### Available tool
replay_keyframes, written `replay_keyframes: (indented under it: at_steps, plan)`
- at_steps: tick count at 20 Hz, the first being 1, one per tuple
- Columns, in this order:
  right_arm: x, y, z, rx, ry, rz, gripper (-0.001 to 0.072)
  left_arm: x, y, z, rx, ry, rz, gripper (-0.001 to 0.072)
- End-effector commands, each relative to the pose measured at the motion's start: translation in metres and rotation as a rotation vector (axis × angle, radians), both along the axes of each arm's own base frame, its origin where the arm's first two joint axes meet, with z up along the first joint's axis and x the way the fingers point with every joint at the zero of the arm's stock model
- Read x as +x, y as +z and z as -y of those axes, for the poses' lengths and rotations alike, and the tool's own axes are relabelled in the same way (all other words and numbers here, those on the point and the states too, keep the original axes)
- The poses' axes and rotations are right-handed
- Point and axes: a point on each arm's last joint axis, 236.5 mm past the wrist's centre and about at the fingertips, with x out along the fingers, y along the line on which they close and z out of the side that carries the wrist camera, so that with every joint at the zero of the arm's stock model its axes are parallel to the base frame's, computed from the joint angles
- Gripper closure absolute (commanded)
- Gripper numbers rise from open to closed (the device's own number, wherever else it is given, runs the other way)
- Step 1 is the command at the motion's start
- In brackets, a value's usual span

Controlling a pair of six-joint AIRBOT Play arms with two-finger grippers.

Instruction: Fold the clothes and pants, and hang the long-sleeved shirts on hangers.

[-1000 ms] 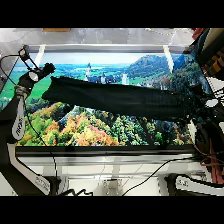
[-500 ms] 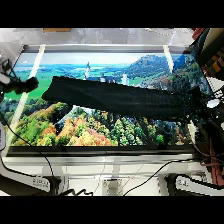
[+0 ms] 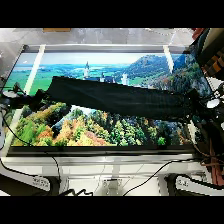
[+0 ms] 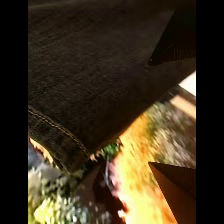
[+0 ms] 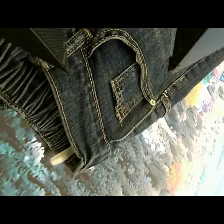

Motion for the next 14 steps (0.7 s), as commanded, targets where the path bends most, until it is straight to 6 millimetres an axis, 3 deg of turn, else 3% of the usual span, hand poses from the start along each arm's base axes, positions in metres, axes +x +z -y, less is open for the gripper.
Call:
replay_keyframes:
  at_steps: [1,4,6,7,10,11,12,13,14]
  plan:
    - [-0.004,-0.003,-0.006,0.011,0.025,-0.024,0.0033,0.032,-0.017,-0.002,-0.080,0.166,0.075,0.0012]
    - [-0.012,0.001,-0.030,-0.110,0.255,-0.098,0.0033,0.057,-0.021,-0.008,0.013,0.216,0.164,0.0013]
    - [-0.009,0.016,-0.046,-0.167,0.377,-0.106,0.0033,0.073,-0.014,-0.009,0.101,0.207,0.219,0.0014]
    - [-0.004,0.028,-0.052,-0.179,0.403,-0.090,0.0033,0.082,-0.009,-0.007,0.148,0.183,0.251,0.0071]
    - [0.021,0.073,-0.079,-0.230,0.467,-0.001,0.0033,0.105,0.007,0.004,0.225,0.150,0.322,0.0280]
    - [0.030,0.088,-0.092,-0.248,0.493,0.033,0.0033,0.110,0.014,0.005,0.245,0.162,0.344,0.0522]
    - [0.039,0.103,-0.108,-0.268,0.521,0.071,0.0050,0.113,0.021,0.007,0.269,0.144,0.362,0.0686]
    - [0.047,0.115,-0.122,-0.288,0.543,0.108,0.0180,0.115,0.028,0.007,0.319,0.102,0.379,0.0689]
    - [0.054,0.126,-0.138,-0.309,0.567,0.149,0.0427,0.116,0.038,0.009,0.352,0.063,0.396,0.0689]
